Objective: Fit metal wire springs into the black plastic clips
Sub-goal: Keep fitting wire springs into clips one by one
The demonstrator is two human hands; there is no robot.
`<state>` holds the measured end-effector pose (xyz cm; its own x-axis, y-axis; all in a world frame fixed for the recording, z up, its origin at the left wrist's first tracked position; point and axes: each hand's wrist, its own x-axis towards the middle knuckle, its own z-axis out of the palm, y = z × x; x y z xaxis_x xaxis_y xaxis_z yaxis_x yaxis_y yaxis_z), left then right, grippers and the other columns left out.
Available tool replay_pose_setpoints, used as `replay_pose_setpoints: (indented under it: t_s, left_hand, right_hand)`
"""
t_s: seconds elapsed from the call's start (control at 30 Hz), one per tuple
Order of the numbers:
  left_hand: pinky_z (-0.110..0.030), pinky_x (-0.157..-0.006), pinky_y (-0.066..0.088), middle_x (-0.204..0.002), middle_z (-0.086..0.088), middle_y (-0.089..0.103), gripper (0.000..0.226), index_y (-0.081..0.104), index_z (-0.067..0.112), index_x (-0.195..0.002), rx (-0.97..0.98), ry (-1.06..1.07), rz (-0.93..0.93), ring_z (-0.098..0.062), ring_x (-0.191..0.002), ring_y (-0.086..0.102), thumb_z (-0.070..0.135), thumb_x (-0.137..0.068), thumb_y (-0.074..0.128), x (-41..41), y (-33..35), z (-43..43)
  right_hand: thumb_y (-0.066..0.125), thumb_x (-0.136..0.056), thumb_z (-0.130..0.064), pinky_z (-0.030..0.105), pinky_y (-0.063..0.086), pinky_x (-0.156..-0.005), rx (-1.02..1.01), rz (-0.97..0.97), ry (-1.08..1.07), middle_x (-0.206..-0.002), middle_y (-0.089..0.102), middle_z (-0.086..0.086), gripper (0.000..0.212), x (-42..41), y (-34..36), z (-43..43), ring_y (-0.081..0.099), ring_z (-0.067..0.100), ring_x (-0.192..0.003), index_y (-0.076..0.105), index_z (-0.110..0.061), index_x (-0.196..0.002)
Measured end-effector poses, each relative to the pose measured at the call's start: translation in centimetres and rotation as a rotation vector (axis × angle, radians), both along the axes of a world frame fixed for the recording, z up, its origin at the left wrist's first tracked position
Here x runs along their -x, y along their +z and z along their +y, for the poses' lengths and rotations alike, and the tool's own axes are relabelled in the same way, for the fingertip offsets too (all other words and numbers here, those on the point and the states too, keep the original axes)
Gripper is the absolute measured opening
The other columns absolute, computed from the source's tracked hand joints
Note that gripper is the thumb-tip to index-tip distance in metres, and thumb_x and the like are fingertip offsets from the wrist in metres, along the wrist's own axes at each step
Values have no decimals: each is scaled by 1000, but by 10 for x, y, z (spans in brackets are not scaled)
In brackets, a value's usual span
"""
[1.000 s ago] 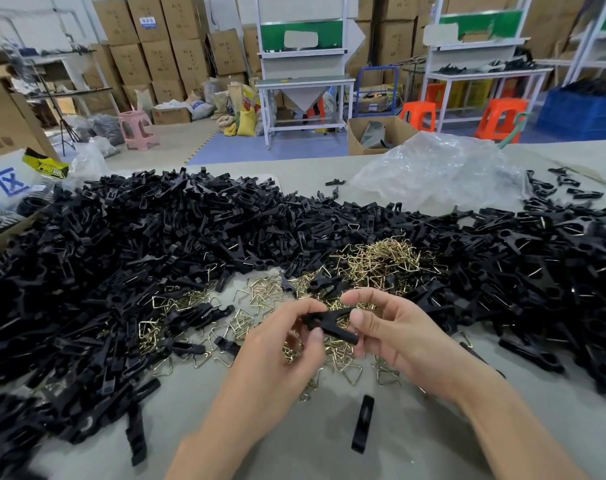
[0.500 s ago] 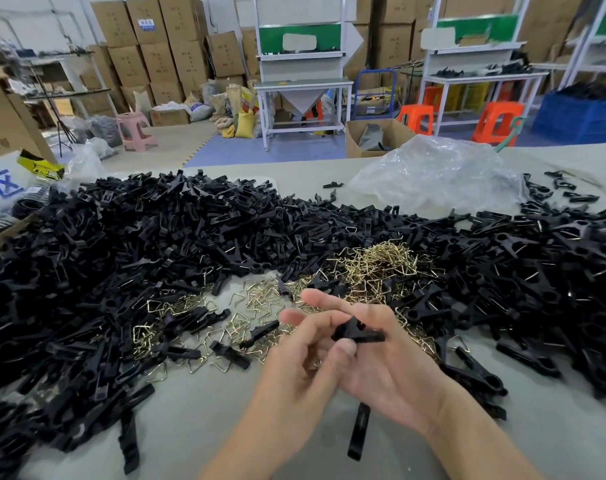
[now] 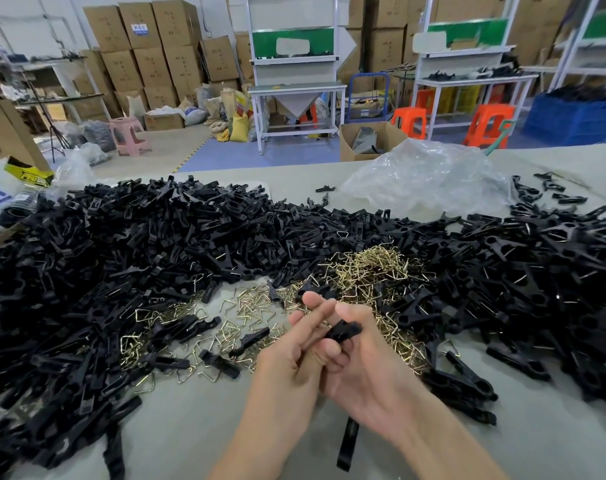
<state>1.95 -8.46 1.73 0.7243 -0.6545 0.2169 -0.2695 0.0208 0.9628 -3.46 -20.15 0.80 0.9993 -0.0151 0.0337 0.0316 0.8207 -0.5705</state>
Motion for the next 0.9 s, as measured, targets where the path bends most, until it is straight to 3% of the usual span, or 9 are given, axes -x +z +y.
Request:
replay_pose_setpoints:
  t_s: [0.13, 0.3, 0.43, 0.53, 0.67, 0.77, 0.83, 0.9]
  left_hand:
    - [-10, -86, 51, -109, 26, 72, 75, 59, 73, -108, 24, 22, -39, 2, -98, 69, -1, -96, 58, 0, 1, -1]
    - [-10, -84, 50, -102, 26, 73, 72, 60, 70, -109, 9, 26, -46, 3, -94, 70, -1, -97, 57, -2, -2, -1]
    - [-6, -79, 49, -93, 32, 72, 71, 60, 72, -106, -6, 26, -44, 13, -89, 65, 2, -96, 60, 0, -2, -3]
    - [-5, -71, 49, -91, 27, 74, 62, 60, 71, -110, -2, 16, -59, 13, -83, 66, 12, -92, 64, 0, -1, -4]
    - [-13, -69, 51, -86, 6, 75, 41, 62, 40, -123, 68, 5, 31, -2, -74, 69, 28, -84, 60, -2, 0, -5]
    - [-18, -65, 54, -84, -4, 75, 31, 65, 24, -118, 152, 22, 113, -10, -72, 69, 28, -88, 58, -6, 0, -3]
    - [-23, -65, 57, -81, -8, 74, 27, 66, 21, -112, 186, 39, 146, -17, -71, 69, 30, -88, 57, -9, -1, -2]
    - [-25, -62, 57, -77, -9, 72, 23, 68, 24, -105, 202, 59, 160, -20, -70, 69, 35, -89, 56, -12, -3, 2]
  right_hand:
    - [79, -83, -32, 29, 57, -84, -71, 25, -63, -96, 75, 7, 37, -2, 0, 2, 72, 12, -74, 76, -11, -114]
    - [79, -79, -29, 25, 59, -73, -99, 65, -111, -86, 75, 8, 32, -1, 6, 7, 70, 11, -66, 80, -10, -105]
    - [78, -74, -36, 24, 59, -74, -68, 119, -172, -92, 76, 7, 38, 1, 7, 9, 72, 11, -72, 81, -13, -104]
    - [70, -84, -43, 25, 58, -80, -17, 111, -171, -106, 77, 7, 40, 3, 8, 7, 74, 13, -88, 79, -17, -113]
    - [54, -96, -56, 29, 56, -90, 108, 118, -150, -126, 71, 8, 49, -2, 10, 9, 71, 17, -108, 71, -24, -128]
    - [54, -85, -67, 25, 54, -76, 213, 151, -232, -87, 70, -2, 55, -9, 12, 14, 66, 13, -81, 74, -31, -121]
    - [62, -83, -62, 24, 47, -73, 356, 137, -311, -86, 66, -1, 44, -10, 11, 15, 56, 16, -79, 76, -34, -114]
    - [65, -89, -48, 23, 49, -68, 574, 87, -374, -81, 65, -10, 31, -6, 10, 14, 54, 9, -74, 75, -34, -115]
